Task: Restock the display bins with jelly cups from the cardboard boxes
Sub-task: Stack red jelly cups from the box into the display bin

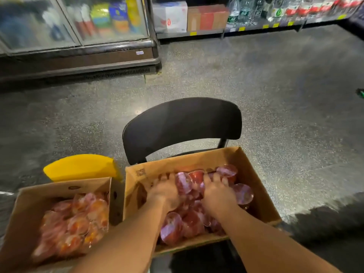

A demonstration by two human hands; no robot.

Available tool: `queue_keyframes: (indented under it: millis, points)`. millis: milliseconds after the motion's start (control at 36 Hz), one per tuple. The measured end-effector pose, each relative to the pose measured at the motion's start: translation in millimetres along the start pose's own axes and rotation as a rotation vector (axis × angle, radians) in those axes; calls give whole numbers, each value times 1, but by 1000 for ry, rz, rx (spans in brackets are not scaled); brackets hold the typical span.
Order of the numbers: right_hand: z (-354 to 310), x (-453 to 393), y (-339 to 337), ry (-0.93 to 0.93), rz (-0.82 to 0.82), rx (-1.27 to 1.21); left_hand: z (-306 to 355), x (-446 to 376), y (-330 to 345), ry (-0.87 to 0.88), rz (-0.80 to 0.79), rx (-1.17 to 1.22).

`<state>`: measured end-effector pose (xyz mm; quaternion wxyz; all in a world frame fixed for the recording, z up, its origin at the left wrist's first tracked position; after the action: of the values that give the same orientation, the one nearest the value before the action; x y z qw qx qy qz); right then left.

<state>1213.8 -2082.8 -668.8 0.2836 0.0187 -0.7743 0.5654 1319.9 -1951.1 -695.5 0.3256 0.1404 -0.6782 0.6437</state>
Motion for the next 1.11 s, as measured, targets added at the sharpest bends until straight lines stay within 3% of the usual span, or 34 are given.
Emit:
queue_keyframes:
  millis: [139, 333, 556, 833, 972, 1111]
  points:
    - [1, -16, 11, -37, 13, 0, 10, -8, 9, -23, 18, 103]
    - [6, -26, 8, -56, 19, -5, 18, -7, -4, 7, 90, 74]
    - [3, 17, -50, 16, 127, -196, 16, 41, -50, 39, 234, -51]
    - [-7, 161, -191, 60, 320, -10, 50, 177, -190, 333, 440, -185]
    - [-5, 282, -258, 233, 452, -103, 86, 281, -235, 571, 520, -187]
    - [-11, 415, -307, 360, 641, -7, 121, 410, -261, 832, 567, -201]
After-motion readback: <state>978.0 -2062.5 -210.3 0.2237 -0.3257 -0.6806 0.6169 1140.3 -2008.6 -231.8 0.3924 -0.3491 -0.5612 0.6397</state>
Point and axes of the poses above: each hand's wrist, its own x-axis away from the middle knuckle, its own y-axis out of the palm, z = x × y, the point moved 2 cm from there along -x, towards the middle knuckle, and after that the axes turned 9 degrees about -y, right-handed, at the moved point
